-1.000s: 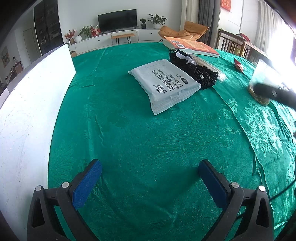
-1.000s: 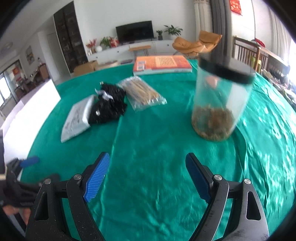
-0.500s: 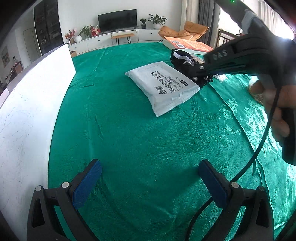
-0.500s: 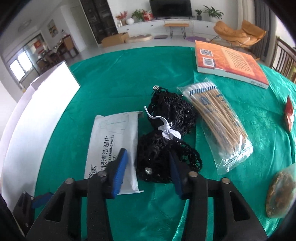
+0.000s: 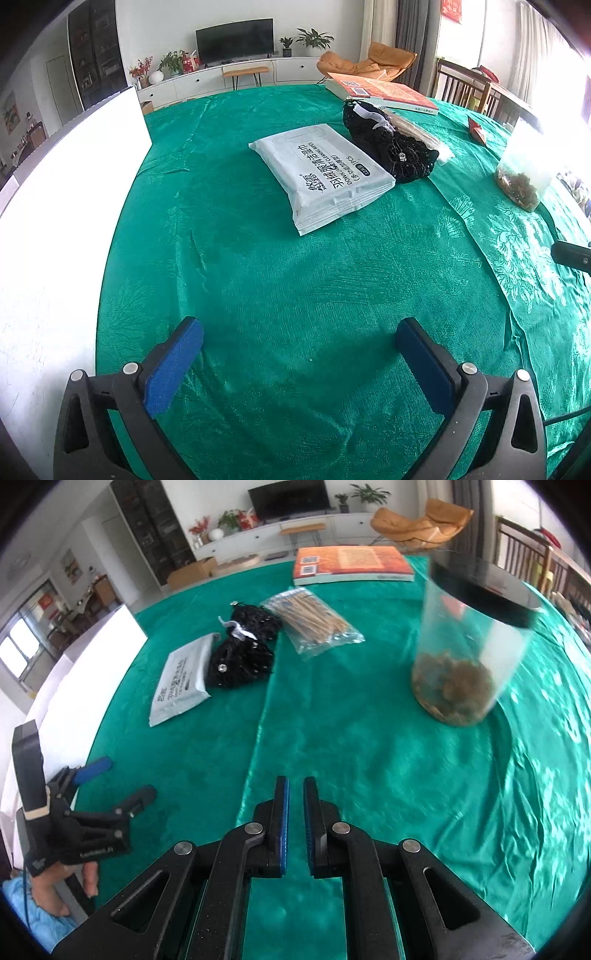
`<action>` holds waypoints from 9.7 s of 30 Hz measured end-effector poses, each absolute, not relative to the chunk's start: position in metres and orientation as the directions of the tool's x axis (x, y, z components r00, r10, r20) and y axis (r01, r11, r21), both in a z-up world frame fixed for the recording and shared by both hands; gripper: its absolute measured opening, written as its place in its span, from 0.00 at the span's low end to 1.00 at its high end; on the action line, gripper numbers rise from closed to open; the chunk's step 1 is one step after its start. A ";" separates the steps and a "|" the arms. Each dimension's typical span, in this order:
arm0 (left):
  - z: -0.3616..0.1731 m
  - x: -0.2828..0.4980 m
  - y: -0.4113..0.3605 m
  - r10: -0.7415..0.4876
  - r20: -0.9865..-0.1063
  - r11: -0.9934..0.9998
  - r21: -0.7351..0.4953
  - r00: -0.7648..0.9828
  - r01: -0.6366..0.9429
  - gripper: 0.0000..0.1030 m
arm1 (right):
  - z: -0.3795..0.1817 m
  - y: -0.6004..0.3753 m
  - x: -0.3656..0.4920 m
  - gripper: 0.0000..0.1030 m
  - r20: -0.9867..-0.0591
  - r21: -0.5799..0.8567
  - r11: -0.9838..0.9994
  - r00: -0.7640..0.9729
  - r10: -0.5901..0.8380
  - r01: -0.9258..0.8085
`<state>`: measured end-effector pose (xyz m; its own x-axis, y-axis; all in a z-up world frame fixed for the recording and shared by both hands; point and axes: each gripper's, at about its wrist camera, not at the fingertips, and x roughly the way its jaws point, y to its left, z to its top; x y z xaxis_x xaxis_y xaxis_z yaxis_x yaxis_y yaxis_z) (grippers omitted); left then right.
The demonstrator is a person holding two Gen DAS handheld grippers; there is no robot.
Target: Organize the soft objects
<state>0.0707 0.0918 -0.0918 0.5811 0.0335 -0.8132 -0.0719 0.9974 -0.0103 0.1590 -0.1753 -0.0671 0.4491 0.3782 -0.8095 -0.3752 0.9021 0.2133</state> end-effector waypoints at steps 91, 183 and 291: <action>-0.079 0.098 0.102 -0.103 -0.834 0.973 -0.197 0.543 -0.118 1.00 | -0.106 -0.229 0.145 0.84 -0.782 0.021 0.995 0.618 0.079 -0.102; 0.049 -0.031 0.197 0.025 -0.660 0.927 -0.265 0.751 -0.264 0.94 | -0.076 -0.094 0.088 0.72 -0.682 -0.062 0.844 0.640 0.354 -0.533; -0.071 0.300 0.045 -0.070 -0.869 0.994 -0.019 0.491 0.108 0.31 | -0.098 -0.267 0.179 0.75 -0.739 0.196 0.919 0.565 0.368 -0.342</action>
<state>0.2997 0.0446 -0.0712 0.4906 -0.0704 -0.8685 0.1082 0.9939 -0.0194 0.1788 -0.2665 -0.0979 0.5648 0.3678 -0.7387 -0.3418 0.9190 0.1962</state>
